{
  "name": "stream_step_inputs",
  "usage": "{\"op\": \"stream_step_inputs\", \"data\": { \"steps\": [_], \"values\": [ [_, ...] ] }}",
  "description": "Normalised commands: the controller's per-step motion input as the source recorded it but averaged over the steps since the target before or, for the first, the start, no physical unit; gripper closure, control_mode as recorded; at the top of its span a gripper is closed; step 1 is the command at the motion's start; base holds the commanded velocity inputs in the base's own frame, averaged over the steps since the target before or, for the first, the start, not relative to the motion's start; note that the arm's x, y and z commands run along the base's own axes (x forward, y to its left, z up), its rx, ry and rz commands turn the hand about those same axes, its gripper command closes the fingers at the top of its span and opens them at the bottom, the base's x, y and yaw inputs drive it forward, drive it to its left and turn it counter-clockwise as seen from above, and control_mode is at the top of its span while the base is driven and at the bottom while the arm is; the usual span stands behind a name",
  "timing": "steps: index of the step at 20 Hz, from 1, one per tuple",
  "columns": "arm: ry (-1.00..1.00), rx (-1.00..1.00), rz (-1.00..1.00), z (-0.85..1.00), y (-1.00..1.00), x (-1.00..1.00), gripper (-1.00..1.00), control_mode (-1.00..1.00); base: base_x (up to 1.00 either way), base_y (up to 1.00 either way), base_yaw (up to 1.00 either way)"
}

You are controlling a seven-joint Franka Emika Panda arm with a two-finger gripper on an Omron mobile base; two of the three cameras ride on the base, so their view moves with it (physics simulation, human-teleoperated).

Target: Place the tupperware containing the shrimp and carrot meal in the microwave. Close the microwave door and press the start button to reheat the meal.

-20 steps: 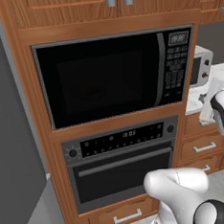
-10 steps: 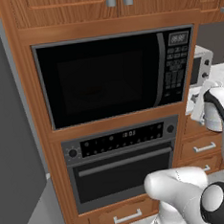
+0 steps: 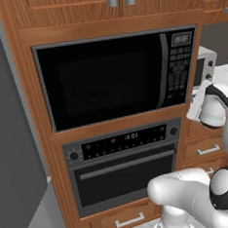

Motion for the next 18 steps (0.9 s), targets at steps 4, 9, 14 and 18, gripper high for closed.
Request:
{"op": "stream_step_inputs", "data": {
  "steps": [4, 9, 14, 18],
  "values": [
    [0.0, 0.06, 0.0, 0.0, 0.0, 0.34, 1.0, -1.0, 0.0, 0.0, 0.0],
    [0.0, 0.01, 0.0, 0.0, 0.0, 0.35, 1.0, -1.0, 0.0, 0.0, 0.0],
    [0.0, 0.0, 0.0, 0.0, 0.0, 0.22, 1.0, -1.0, 0.0, 0.0, 0.0],
    [0.0, 0.0, 0.0, -0.02, 0.0, 0.11, 1.0, -1.0, 0.0, 0.0, 0.0]
  ]
}}
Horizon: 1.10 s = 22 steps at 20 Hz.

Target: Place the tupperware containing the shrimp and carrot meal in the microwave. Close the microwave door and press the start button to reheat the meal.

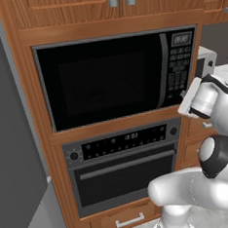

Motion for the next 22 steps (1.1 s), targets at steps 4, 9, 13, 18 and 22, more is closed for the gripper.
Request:
{"op": "stream_step_inputs", "data": {
  "steps": [4, 9, 13, 18, 22],
  "values": [
    [0.0, 0.0, 0.0, -0.02, -0.01, 0.03, 1.0, -1.0, 0.0, 0.0, 0.0],
    [0.0, 0.0, 0.0, 0.0, -0.05, 0.0, 1.0, -1.0, 0.0, 0.0, 0.0],
    [0.0, 0.0, 0.0, -0.01, -0.14, 0.0, 1.0, -1.0, 0.0, 0.0, 0.0],
    [0.0, 0.0, 0.0, -0.02, -0.03, 0.01, 1.0, -1.0, 0.0, 0.0, 0.0],
    [0.0, -0.01, 0.0, -0.22, 0.0, 0.0, 1.0, -1.0, 0.0, 0.0, 0.0]
  ]
}}
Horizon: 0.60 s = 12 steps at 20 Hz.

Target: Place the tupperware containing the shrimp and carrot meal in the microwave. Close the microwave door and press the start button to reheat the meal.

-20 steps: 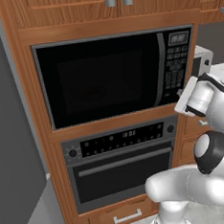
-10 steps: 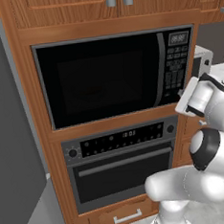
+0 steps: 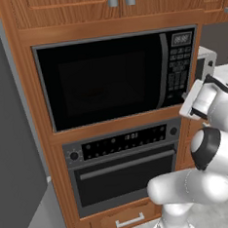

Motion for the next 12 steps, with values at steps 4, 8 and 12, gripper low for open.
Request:
{"op": "stream_step_inputs", "data": {
  "steps": [4, 8, 12],
  "values": [
    [0.0, 0.0, 0.0, -0.1, 0.0, 0.02, 1.0, -1.0, 0.0, 0.0, 0.0],
    [0.0, 0.0, 0.0, -0.05, 0.0, 0.26, 1.0, -1.0, 0.0, 0.0, 0.0],
    [-0.02, 0.0, 0.0, -0.05, 0.0, 0.35, 1.0, -1.0, 0.0, 0.0, 0.0]
  ]
}}
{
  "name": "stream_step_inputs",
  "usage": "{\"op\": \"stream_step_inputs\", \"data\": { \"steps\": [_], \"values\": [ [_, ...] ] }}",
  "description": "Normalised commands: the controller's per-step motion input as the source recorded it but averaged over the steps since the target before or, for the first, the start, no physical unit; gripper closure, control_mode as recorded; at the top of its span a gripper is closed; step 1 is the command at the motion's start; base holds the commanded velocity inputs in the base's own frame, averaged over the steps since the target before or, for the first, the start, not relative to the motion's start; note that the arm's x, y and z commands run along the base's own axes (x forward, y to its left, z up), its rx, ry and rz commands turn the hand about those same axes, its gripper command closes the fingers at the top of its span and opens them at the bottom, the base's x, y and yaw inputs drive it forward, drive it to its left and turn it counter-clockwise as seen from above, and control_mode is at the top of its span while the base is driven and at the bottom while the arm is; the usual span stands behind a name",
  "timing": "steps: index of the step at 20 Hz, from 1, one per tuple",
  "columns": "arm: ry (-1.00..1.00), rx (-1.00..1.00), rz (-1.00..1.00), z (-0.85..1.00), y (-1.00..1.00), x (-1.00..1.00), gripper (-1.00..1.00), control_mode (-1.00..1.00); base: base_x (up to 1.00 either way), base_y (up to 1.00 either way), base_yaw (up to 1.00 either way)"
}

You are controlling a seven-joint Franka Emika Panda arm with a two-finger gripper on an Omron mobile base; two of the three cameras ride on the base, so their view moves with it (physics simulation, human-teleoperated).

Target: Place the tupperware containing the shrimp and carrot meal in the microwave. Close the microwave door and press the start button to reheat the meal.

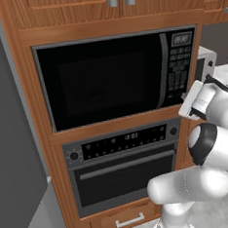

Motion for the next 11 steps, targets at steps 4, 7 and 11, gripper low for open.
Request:
{"op": "stream_step_inputs", "data": {
  "steps": [4, 7, 11],
  "values": [
    [-0.02, 0.0, 0.0, -0.03, 0.0, 0.25, 1.0, -1.0, 0.0, 0.0, 0.0],
    [0.0, 0.0, 0.0, 0.0, 0.0, -0.1, 1.0, -1.0, 0.0, 0.0, 0.0],
    [0.0, 0.0, 0.0, 0.0, 0.0, 0.0, 1.0, -1.0, 0.0, 0.0, 0.0]
  ]
}}
